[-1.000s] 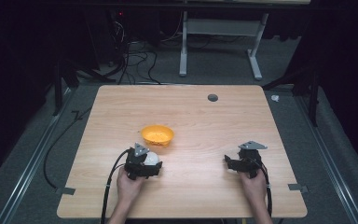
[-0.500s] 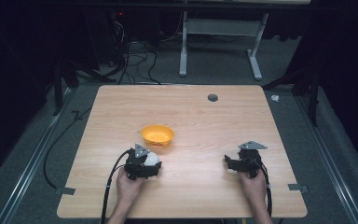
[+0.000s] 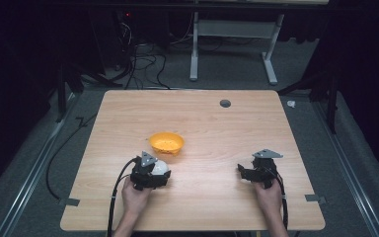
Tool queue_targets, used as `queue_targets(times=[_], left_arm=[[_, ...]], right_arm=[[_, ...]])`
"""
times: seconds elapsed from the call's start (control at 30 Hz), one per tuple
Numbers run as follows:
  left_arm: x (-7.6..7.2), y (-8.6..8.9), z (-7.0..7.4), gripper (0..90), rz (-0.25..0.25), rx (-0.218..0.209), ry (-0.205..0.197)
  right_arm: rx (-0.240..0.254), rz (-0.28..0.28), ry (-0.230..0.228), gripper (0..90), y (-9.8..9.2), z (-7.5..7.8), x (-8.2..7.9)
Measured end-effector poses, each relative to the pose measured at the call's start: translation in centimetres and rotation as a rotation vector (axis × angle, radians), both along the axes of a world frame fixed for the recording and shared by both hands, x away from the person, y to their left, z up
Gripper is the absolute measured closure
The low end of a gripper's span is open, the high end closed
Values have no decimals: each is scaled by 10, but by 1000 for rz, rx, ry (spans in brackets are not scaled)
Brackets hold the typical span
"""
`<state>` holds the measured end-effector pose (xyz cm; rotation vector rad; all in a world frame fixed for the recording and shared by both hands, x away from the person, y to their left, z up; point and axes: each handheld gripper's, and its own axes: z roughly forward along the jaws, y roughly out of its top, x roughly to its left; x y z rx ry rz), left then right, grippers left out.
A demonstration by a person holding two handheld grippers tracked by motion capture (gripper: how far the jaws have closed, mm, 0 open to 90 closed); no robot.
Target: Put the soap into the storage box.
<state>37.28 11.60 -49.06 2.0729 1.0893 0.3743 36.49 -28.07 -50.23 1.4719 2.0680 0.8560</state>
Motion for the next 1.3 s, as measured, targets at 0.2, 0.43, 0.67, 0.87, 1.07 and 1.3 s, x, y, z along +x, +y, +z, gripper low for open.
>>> queue_targets(times=[0.2, 0.43, 0.67, 0.87, 1.07, 1.3], left_arm=[[-3, 3, 7, 243, -14, -21, -4], [-7, 7, 18, 243, -29, -36, -16], [-9, 13, 28, 243, -39, -60, -20], [-10, 20, 34, 243, -33, -75, -20], [-9, 19, 47, 243, -55, -64, -37], [-3, 11, 57, 243, -82, -37, -39]], right_arm=[[0, -1, 0, 224, 0, 0, 0], [0, 0, 0, 224, 0, 0, 0], [3, 1, 0, 223, 0, 0, 0], [3, 2, 0, 223, 0, 0, 0], [3, 2, 0, 223, 0, 0, 0], [4, 4, 1, 222, -1, 0, 0]])
